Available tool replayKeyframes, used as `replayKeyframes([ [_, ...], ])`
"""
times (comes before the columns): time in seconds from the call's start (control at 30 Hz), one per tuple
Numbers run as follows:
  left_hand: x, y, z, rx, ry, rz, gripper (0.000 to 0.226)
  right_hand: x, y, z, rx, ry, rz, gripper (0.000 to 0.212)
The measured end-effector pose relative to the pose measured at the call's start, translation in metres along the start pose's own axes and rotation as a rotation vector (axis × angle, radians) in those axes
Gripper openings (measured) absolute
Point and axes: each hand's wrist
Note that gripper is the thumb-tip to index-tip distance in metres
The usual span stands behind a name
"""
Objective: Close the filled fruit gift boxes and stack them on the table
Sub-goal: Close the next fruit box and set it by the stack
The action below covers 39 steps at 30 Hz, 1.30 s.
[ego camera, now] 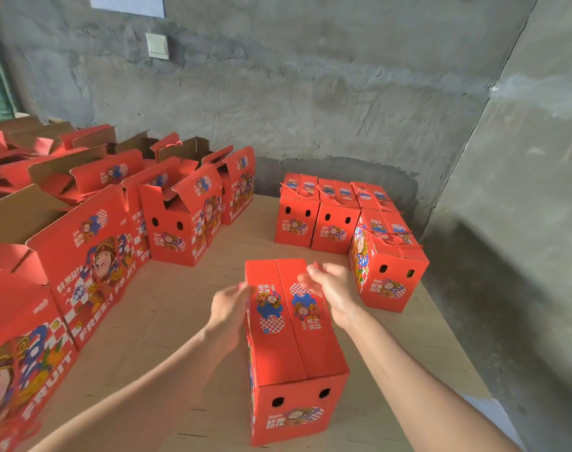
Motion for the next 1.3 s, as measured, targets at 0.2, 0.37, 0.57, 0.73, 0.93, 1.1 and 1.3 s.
replayKeyframes([
  [0.2, 0.003, 0.087, -0.01, 0.738, -0.339, -0.606, 0.039, 0.018, -0.049, 0.017, 0.066, -0.412, -0.035, 0.024],
  [0.37, -0.001, 0.079, -0.008, 0.968, -0.321, -0.654, 0.028, 0.02, -0.057, 0.019, 0.247, -0.5, -0.073, 0.027],
  [0.57, -0.019, 0.018, 0.007, 0.698, -0.305, -0.719, 0.018, 0.011, -0.088, 0.022, 0.213, -0.25, 0.017, 0.024],
  [0.73, -0.023, 0.025, 0.015, 0.846, -0.392, -0.672, 0.02, 0.01, -0.128, 0.039, 0.0, -0.175, 0.113, 0.024],
  [0.93, -0.017, 0.081, 0.028, 1.061, -0.273, -0.491, 0.023, -0.002, -0.182, 0.062, -0.215, -0.131, 0.003, 0.024],
  [1.1, -0.005, 0.078, 0.017, 0.965, -0.267, -0.482, 0.026, -0.001, -0.183, 0.043, -0.255, -0.019, -0.006, 0.019],
  [1.3, 0.001, 0.013, -0.001, 0.53, -0.546, -0.629, 0.078, -0.013, -0.13, -0.004, -0.071, 0.068, 0.082, 0.024],
])
Point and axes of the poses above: each hand's wrist, its own z-axis away from the middle knuckle, its own x-axis out of the palm, y = z × x, and after that the axes turned 14 degrees about x, right-handed
